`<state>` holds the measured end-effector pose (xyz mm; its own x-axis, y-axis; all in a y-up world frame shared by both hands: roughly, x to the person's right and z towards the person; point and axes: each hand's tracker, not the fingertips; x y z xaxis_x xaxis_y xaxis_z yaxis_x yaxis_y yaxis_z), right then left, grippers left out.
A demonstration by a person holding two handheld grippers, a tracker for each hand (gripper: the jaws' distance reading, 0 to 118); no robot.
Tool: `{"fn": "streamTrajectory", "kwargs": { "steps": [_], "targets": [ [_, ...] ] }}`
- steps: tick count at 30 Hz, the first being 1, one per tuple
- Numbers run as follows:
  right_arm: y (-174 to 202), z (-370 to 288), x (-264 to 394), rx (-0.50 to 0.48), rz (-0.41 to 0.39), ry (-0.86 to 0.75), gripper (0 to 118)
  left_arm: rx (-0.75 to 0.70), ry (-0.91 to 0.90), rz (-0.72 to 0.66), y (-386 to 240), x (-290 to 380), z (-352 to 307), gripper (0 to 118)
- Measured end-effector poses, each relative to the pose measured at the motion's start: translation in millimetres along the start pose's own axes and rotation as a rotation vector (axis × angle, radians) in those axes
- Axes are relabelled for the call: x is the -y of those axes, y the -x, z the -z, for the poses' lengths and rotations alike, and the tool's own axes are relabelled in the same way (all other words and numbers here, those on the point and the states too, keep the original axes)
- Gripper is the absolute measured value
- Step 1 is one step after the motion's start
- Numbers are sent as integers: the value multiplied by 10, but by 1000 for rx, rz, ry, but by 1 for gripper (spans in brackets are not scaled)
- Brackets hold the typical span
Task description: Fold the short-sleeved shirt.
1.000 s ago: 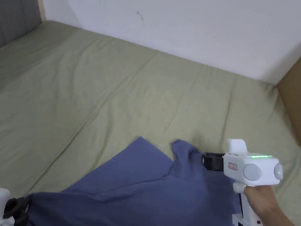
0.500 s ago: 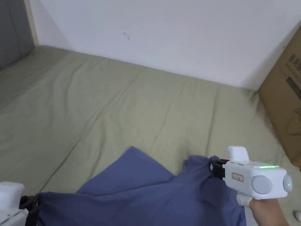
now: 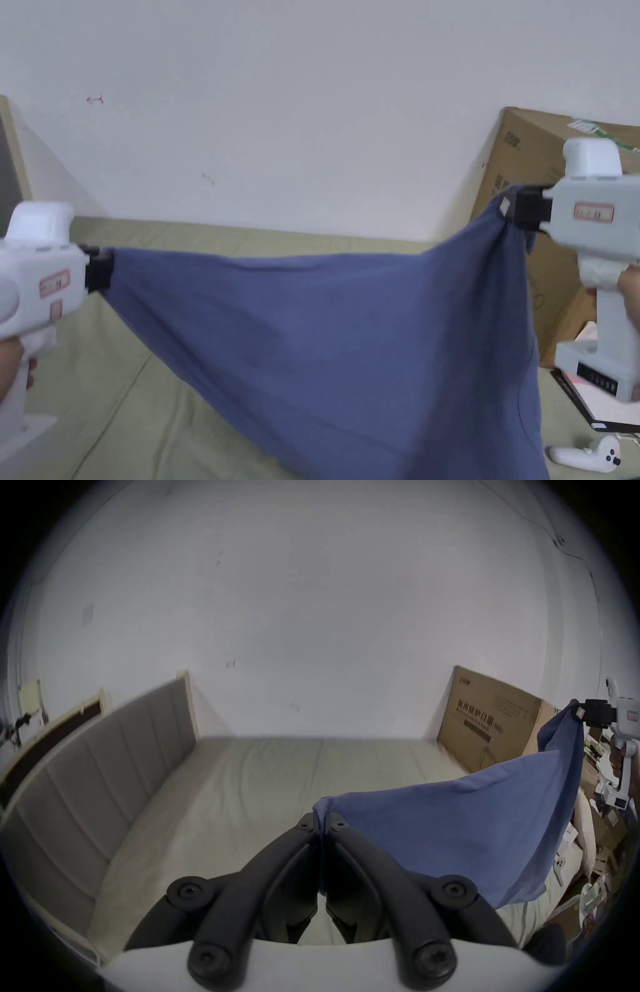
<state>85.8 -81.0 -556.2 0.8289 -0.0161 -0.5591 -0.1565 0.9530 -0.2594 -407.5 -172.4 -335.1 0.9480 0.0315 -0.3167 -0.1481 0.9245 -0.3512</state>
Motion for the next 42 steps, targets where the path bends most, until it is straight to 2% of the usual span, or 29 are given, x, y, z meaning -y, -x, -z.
{"fn": "streamTrajectory", "kwargs": {
  "steps": [5, 13, 17, 21, 26, 30, 34, 39, 42],
  "targets": [
    [-137, -57, -707, 82, 8, -114, 5, -36, -82, 57, -127, -877, 221, 1],
    [-329, 57, -1571, 98, 69, -238, 5, -111, -208, 72, -189, -1935, 259, 1],
    [-326, 231, -1731, 108, 52, -246, 5, -134, -232, 84, -171, -2183, 371, 1],
    [-331, 584, -1511, 111, 50, -209, 5, -163, -208, 88, -206, -2019, 643, 1],
    [-358, 1146, -768, 170, 17, -94, 5, -190, -92, 62, -211, -1289, 1191, 1],
    [-376, 1192, -309, 168, 47, -136, 5, -173, -134, 65, -283, -778, 1224, 1],
    [-398, 955, -147, 153, 45, -114, 5, -126, -111, 66, -323, -634, 965, 1],
    [-446, 208, 147, 97, 34, -110, 5, -61, -123, 73, -368, -239, 285, 1],
    [-402, -261, 574, 78, 39, -75, 5, -27, -84, 68, -325, 208, -114, 1]
  ]
}}
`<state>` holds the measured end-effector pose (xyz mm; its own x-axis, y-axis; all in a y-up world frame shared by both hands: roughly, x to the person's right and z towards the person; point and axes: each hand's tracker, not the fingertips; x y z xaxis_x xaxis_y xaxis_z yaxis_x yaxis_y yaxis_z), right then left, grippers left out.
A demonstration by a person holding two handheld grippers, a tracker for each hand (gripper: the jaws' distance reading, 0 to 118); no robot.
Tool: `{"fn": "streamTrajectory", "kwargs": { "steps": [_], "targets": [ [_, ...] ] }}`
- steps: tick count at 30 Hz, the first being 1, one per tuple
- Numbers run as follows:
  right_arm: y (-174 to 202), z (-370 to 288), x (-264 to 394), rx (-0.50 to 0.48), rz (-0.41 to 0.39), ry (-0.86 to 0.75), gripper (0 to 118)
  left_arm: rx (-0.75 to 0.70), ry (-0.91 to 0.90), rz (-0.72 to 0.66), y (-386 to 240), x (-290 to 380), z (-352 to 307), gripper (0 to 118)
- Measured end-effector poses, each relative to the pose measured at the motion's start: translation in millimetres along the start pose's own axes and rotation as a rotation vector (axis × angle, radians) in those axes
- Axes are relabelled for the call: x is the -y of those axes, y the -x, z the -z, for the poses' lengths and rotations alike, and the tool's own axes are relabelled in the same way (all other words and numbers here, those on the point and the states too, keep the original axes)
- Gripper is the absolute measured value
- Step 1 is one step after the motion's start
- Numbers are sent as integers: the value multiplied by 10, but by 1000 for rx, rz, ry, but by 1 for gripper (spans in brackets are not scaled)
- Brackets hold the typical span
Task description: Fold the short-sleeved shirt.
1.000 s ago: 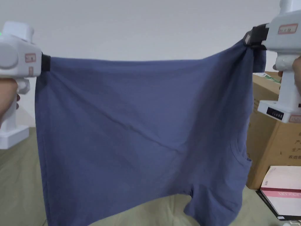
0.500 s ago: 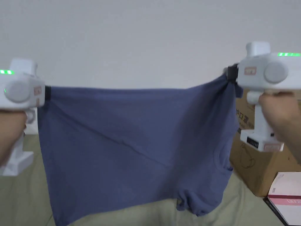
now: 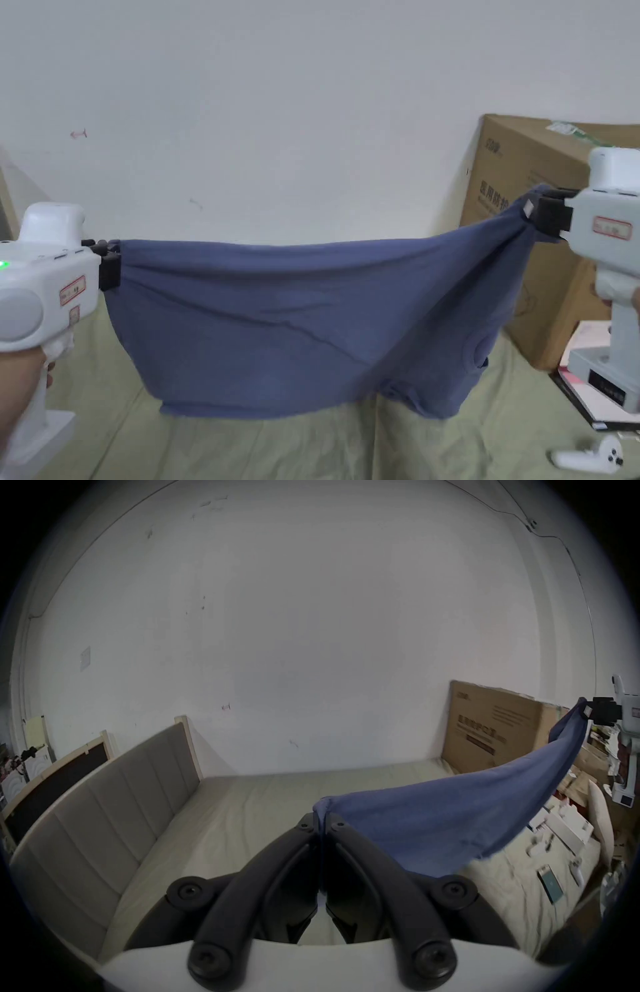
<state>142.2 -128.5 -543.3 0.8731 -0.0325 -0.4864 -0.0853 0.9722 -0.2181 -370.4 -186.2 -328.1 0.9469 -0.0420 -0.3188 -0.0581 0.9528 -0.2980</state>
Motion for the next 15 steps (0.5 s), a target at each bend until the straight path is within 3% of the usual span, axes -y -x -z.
{"fn": "streamTrajectory", "kwargs": {
  "steps": [8, 15],
  "targets": [
    [253, -956, 2033, 49, -49, 345, 5, 59, 352, 39, -194, 1906, -906, 1],
    [373, -646, 3795, 90, 67, 757, 5, -8, 665, -26, -233, 3226, -630, 1]
  ]
}}
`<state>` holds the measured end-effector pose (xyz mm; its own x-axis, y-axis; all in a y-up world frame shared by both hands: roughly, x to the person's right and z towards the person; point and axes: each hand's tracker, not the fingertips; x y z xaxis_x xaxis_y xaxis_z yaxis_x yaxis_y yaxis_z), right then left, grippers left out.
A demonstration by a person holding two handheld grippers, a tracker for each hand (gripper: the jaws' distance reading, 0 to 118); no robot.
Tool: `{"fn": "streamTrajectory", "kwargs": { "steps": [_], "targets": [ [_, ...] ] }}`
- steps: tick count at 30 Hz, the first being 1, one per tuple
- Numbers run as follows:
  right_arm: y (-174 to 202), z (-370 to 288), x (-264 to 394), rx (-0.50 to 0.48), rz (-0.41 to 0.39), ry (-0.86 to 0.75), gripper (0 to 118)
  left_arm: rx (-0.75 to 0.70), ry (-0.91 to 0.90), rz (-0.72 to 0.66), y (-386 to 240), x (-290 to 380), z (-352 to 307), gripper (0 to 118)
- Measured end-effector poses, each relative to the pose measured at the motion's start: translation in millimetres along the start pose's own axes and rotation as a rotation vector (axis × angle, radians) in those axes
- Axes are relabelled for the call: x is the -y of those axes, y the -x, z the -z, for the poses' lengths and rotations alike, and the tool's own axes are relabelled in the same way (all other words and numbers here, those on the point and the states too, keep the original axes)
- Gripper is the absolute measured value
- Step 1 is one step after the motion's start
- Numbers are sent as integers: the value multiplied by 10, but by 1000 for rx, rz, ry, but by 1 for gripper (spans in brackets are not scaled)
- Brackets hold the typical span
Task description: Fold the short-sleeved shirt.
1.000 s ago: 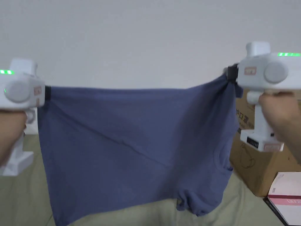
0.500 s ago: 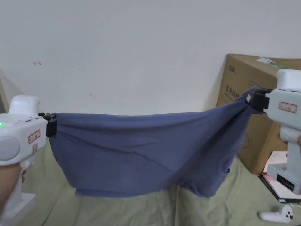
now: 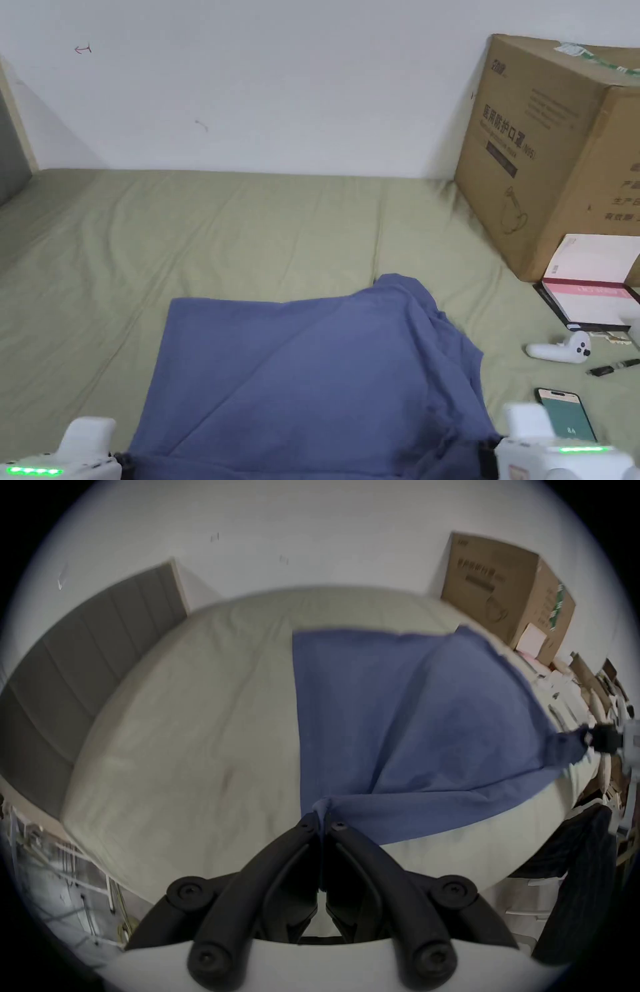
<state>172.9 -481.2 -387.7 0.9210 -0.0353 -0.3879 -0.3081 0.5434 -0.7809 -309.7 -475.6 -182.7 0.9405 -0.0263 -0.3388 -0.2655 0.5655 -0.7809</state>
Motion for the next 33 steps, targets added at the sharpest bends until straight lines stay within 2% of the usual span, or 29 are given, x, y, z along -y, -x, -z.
{"fn": "streamTrajectory", "kwargs": {
  "steps": [2, 3, 4, 5, 6, 7, 8, 10, 12, 13, 15, 16, 17, 18, 19, 20, 21, 22, 23, 25, 28, 29, 30, 31, 32, 33],
  "targets": [
    [2, 169, 129, 21, 41, 36, 5, 15, 12, -81, 39, 35, 84, 2],
    [-16, 161, 152, 9, 68, 13, 6, 20, -14, -113, 63, 27, 49, 7],
    [-27, 95, 146, 2, 87, -15, 17, 10, -60, -126, -2, 24, -143, 24],
    [-25, 2, 127, 10, 100, -39, 58, -12, -99, -121, -14, 7, -255, 60],
    [3, -190, 121, -6, 113, -70, 92, -22, -156, -112, -44, -14, -434, 83],
    [53, -385, 119, -40, 102, -151, 109, -19, -243, -96, -91, -19, -619, 95],
    [128, -574, 122, -29, 71, -260, 112, -12, -347, -66, -168, -14, -821, 100],
    [343, -1013, 135, -54, 1, -487, 112, 15, -550, 13, -349, 0, -1191, 100],
    [498, -1302, 212, -116, 1, -688, 112, 1, -668, 41, -523, 63, -1401, 100],
    [593, -1413, 268, -113, 2, -758, 112, 1, -705, 44, -602, 102, -1480, 100],
    [760, -1541, 370, -102, -2, -829, 111, 1, -746, 30, -735, 197, -1589, 92],
    [807, -1565, 396, -96, 0, -837, 105, 10, -748, 29, -753, 248, -1570, 73],
    [839, -1571, 432, -110, -6, -831, 77, 14, -749, 46, -786, 287, -1571, 28],
    [888, -1574, 467, -122, -18, -843, 33, -7, -757, 82, -834, 336, -1568, 0],
    [931, -1558, 494, -127, -40, -832, 0, -64, -757, 106, -877, 373, -1546, 1],
    [979, -1536, 496, -66, -65, -821, 0, -93, -711, 123, -852, 400, -1455, 1],
    [1005, -1529, 537, 5, -79, -831, 0, -49, -665, 126, -808, 405, -1434, 1],
    [987, -1501, 533, -68, -89, -800, 0, -1, -612, 100, -748, 401, -1419, 1],
    [987, -1491, 531, -99, -77, -759, 0, -13, -576, 75, -705, 402, -1402, 1],
    [989, -1491, 587, -67, -66, -755, 0, -35, -442, 67, -533, 362, -1265, 1],
    [875, -1422, 602, -69, -27, -697, 0, 18, -141, 20, -213, 320, -851, 1],
    [853, -1393, 604, -70, -16, -682, 0, 6, -123, 34, -164, 342, -753, 18],
    [804, -1333, 612, -65, -6, -668, 0, -12, -125, 59, -119, 365, -659, 50],
    [779, -1290, 604, -58, 3, -645, 0, -14, -135, 60, -71, 370, -542, 89],
    [763, -1261, 596, -52, 10, -626, 0, -21, -126, 67, -102, 385, -504, 112],
    [742, -1230, 586, -46, 17, -607, 0, -29, -139, 65, -92, 392, -452, 110]
  ]
}}
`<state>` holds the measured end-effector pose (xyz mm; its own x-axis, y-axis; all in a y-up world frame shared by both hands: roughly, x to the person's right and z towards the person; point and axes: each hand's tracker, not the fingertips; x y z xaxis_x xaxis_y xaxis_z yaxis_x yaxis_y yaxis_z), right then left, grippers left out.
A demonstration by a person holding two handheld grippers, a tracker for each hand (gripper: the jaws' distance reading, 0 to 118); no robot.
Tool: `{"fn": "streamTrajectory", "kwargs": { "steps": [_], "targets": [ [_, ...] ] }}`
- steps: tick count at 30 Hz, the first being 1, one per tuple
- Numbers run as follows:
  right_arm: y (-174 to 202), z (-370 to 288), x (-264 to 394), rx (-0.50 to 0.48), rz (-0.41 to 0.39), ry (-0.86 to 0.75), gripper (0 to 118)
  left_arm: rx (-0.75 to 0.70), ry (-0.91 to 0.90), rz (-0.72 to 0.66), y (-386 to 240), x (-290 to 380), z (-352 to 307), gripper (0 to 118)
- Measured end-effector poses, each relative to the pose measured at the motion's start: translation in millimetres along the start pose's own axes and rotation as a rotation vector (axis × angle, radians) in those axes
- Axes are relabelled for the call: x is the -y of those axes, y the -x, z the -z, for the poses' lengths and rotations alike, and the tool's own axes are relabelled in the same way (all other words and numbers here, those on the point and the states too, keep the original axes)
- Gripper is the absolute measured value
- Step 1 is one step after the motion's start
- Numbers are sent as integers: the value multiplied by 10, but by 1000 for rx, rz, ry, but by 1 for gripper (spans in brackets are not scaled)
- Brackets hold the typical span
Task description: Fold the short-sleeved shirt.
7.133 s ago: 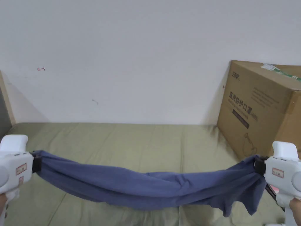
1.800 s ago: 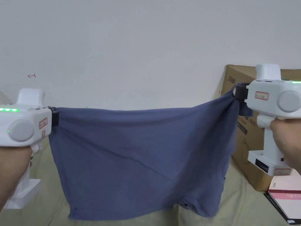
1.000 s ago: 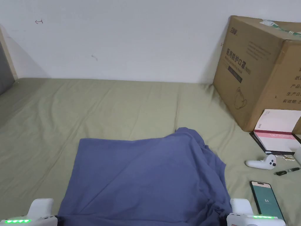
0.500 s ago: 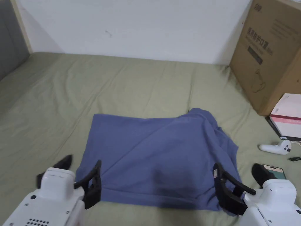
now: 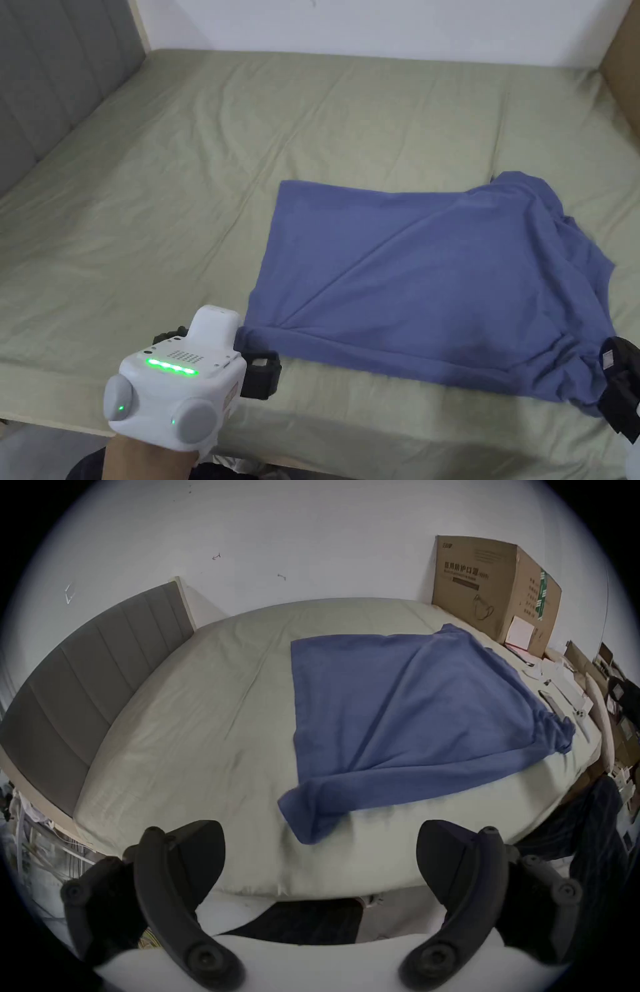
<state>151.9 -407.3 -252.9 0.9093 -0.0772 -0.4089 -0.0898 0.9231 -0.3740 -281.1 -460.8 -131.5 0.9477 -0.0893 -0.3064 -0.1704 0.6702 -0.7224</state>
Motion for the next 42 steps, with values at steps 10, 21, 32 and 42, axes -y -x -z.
{"fn": "streamTrajectory", "kwargs": {
  "steps": [10, 21, 32, 42],
  "targets": [
    [-298, 238, 91, 95, 46, 168, 0, 12, 94, -2, 76, -104, 717, 36],
    [-650, 1023, 468, 129, 17, 463, 117, 35, 80, -26, -130, -240, 441, 5],
    [-851, 1066, 276, 97, 146, 501, 17, 6, 52, 75, -174, -400, 162, 3],
    [-890, 1179, -1098, 34, 36, 510, 17, 71, 93, 147, -54, -1420, 140, 3]
  ]
}}
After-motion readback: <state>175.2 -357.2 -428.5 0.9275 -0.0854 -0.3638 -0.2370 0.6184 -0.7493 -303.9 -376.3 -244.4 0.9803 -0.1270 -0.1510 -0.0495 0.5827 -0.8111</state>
